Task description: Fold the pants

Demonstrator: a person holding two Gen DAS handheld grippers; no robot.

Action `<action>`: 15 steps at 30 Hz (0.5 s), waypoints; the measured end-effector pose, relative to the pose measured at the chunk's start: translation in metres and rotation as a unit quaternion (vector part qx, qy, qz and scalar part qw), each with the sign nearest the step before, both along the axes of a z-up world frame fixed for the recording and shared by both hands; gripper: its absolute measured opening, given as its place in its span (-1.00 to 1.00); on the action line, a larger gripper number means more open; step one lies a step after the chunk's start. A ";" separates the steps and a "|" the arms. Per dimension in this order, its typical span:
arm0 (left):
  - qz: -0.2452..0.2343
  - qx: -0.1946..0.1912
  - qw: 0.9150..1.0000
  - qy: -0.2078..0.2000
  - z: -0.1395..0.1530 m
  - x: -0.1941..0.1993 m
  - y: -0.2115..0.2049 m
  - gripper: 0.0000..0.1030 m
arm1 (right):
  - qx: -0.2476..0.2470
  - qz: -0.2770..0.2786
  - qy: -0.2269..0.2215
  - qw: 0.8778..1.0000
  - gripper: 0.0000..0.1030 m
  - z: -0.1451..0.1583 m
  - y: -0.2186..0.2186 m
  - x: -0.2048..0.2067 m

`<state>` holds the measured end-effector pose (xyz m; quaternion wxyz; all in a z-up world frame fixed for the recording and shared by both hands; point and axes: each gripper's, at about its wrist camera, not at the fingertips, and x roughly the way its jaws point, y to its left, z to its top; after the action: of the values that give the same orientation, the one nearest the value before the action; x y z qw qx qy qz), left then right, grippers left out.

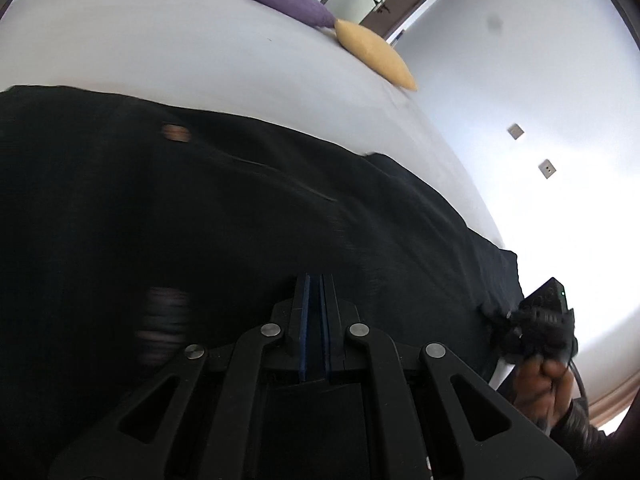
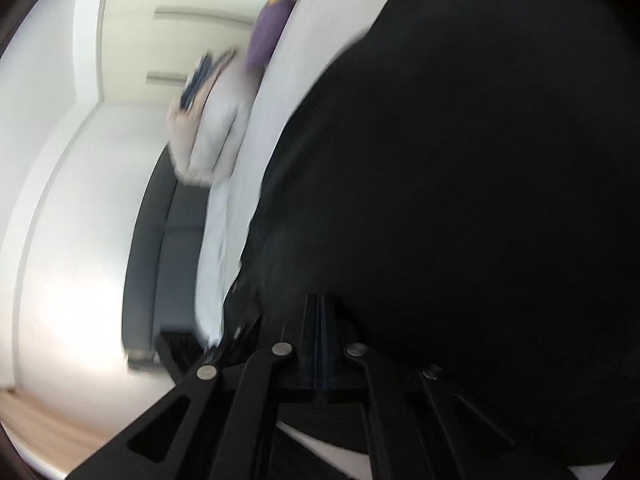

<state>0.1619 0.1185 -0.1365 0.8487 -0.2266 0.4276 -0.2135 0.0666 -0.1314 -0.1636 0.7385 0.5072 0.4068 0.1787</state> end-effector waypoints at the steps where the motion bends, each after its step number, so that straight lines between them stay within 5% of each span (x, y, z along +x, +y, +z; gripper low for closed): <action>1: 0.000 -0.004 1.000 -0.006 -0.001 0.001 0.007 -0.91 | 0.007 -0.025 0.001 1.000 -1.00 -0.003 -0.020 0.003; 6: 0.018 -0.023 1.000 -0.011 -0.010 -0.014 0.066 -0.91 | 0.011 -0.165 -0.001 0.986 -1.00 -0.003 -0.118 -0.027; 13: 0.030 0.037 0.999 -0.014 0.006 -0.021 0.088 -0.91 | 0.008 -0.326 0.019 0.945 -0.98 0.010 -0.220 -0.096; 15: 0.047 0.055 0.997 -0.022 0.021 -0.024 0.084 -0.91 | -0.025 -0.332 0.009 0.943 -0.74 0.031 -0.222 -0.105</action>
<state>0.1376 0.2023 -0.1156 0.8780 -0.1951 0.4088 -0.1544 -0.0387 -0.3538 -0.1325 0.7644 0.5966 0.2266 -0.0913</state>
